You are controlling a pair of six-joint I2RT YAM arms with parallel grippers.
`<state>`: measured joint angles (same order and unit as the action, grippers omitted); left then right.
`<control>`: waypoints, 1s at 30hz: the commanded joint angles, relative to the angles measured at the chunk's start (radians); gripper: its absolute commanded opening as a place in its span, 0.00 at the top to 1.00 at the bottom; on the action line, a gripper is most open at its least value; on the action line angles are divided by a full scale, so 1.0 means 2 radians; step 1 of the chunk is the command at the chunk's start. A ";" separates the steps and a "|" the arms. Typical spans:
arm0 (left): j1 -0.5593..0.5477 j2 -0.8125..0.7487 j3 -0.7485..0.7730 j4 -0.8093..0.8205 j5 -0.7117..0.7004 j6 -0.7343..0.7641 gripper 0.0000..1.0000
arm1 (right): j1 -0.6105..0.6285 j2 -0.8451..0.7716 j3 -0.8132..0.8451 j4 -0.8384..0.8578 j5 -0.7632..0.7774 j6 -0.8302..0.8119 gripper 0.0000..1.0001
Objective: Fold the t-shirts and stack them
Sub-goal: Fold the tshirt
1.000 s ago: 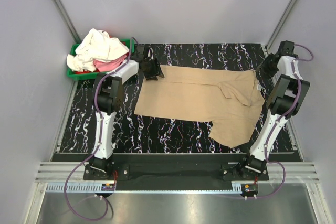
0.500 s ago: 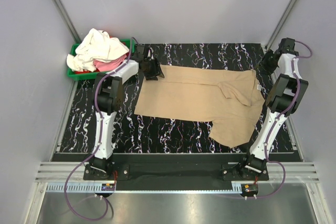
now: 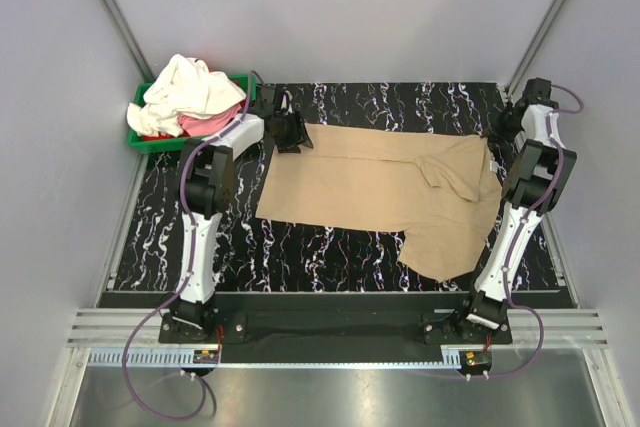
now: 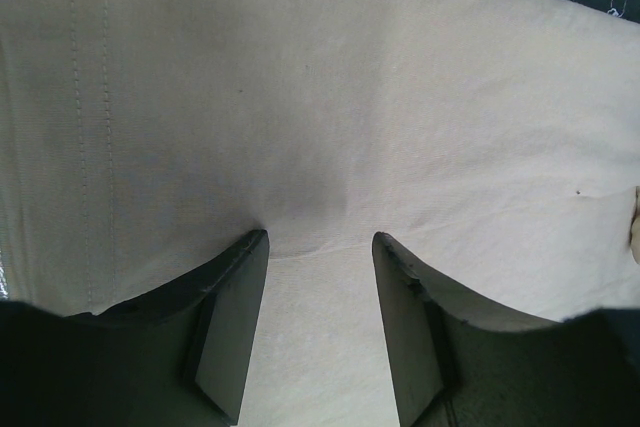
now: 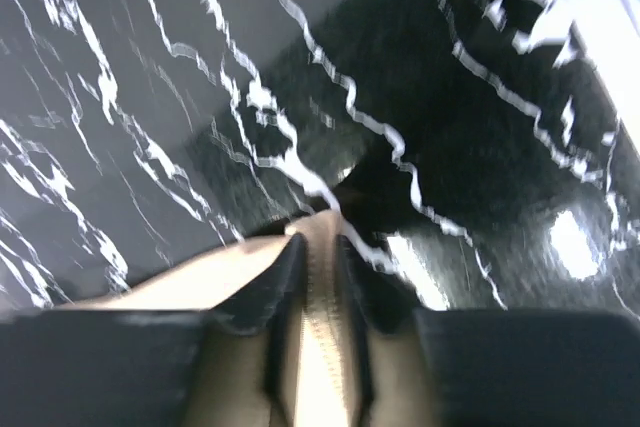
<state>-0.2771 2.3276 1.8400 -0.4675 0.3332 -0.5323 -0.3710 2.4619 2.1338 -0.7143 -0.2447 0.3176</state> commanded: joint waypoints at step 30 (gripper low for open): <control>0.014 -0.135 0.029 -0.028 0.116 -0.030 0.42 | -0.008 -0.259 -0.209 0.087 0.081 0.068 0.57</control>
<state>-0.2485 2.2631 1.9224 -0.5373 0.4889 -0.5995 -0.4358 2.0720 1.7718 -0.5003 -0.1970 0.5560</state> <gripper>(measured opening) 0.581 0.435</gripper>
